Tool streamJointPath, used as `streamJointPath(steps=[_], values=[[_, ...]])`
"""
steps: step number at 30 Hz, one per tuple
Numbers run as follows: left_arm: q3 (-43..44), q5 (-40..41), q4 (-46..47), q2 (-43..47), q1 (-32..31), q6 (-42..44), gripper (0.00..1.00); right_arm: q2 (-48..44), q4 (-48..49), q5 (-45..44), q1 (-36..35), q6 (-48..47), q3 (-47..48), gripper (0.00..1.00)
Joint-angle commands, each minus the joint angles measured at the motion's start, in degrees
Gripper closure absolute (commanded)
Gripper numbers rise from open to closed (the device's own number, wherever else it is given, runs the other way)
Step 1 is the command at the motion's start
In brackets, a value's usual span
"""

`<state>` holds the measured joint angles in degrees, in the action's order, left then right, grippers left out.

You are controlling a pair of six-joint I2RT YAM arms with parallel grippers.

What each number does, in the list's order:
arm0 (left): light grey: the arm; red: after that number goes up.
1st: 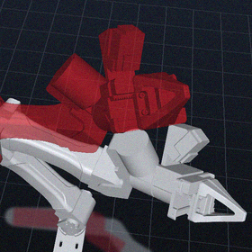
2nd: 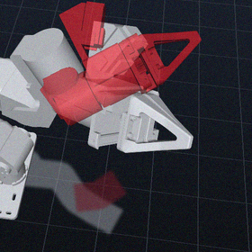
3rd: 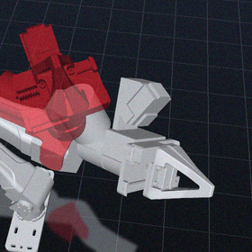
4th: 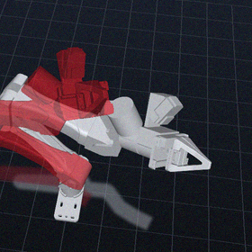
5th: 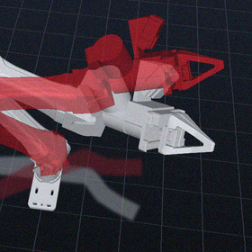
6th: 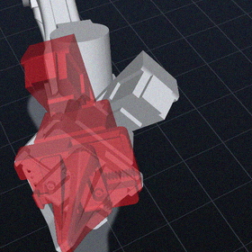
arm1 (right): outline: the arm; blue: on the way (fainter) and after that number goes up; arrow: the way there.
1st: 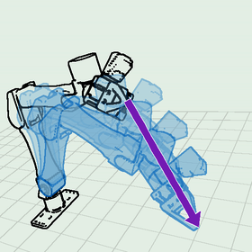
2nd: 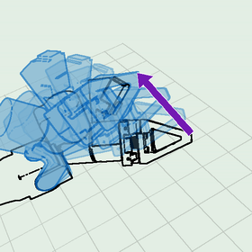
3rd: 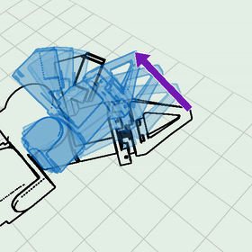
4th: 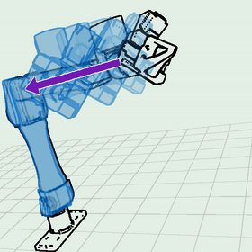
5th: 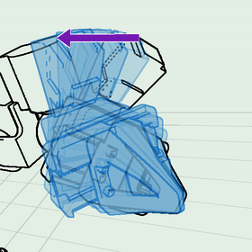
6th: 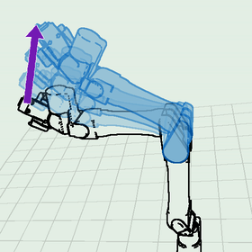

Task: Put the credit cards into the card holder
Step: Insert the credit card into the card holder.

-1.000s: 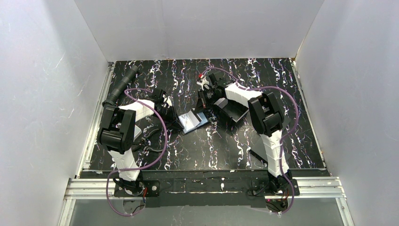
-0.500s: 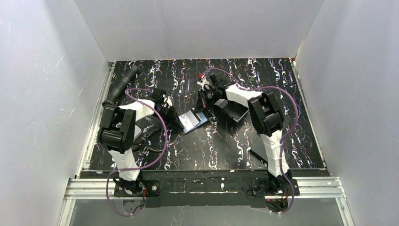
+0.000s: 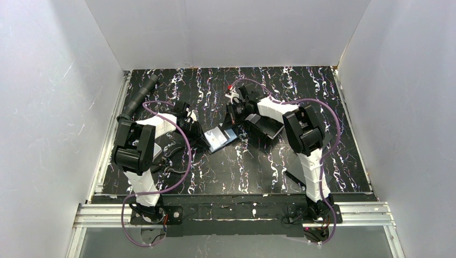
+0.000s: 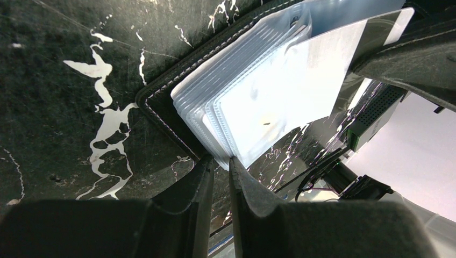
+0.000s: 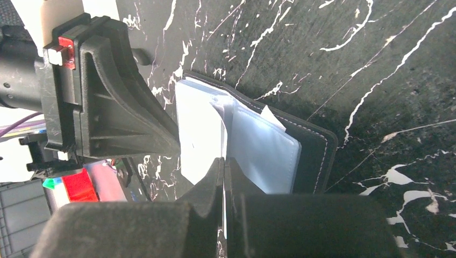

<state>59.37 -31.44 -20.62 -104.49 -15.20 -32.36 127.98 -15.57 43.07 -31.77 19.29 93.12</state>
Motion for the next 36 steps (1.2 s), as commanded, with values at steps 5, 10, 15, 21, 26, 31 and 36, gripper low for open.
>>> streamJointPath(steps=[5, 10, 15, 21, 26, 31, 36], values=[[0.04, 3.63, -2.23, -1.51, -0.47, 1.51, 0.85, -2.23, -4.52, -6.71, -3.17, -1.95, 0.56, 0.91], [-0.05, 3.59, -2.14, -1.42, -0.53, 1.51, 0.85, -3.08, -4.0, -8.41, -4.51, -0.84, 0.09, 0.83], [0.04, 3.61, -2.14, -1.4, -0.53, 1.55, 0.85, -2.92, -5.27, -9.64, -5.91, -0.92, 0.96, 0.78], [-0.17, 3.51, -1.99, -1.25, -0.51, 1.49, 0.85, -2.97, -6.7, -10.28, -6.93, -1.53, 1.37, 0.72], [-0.17, 3.58, -1.97, -1.12, -0.47, 1.5, 0.85, -3.62, -5.8, -9.68, -8.24, -0.1, 1.13, 0.69], [-0.3, 3.63, -2.05, -0.98, -0.48, 1.51, 0.85, -5.63, -4.25, -10.31, -8.48, 2.12, -1.18, 0.61], [-0.39, 3.5, -1.92, -0.89, -0.49, 1.51, 0.86, -6.93, -4.27, -9.72, -8.31, 2.14, -2.14, 0.5]])
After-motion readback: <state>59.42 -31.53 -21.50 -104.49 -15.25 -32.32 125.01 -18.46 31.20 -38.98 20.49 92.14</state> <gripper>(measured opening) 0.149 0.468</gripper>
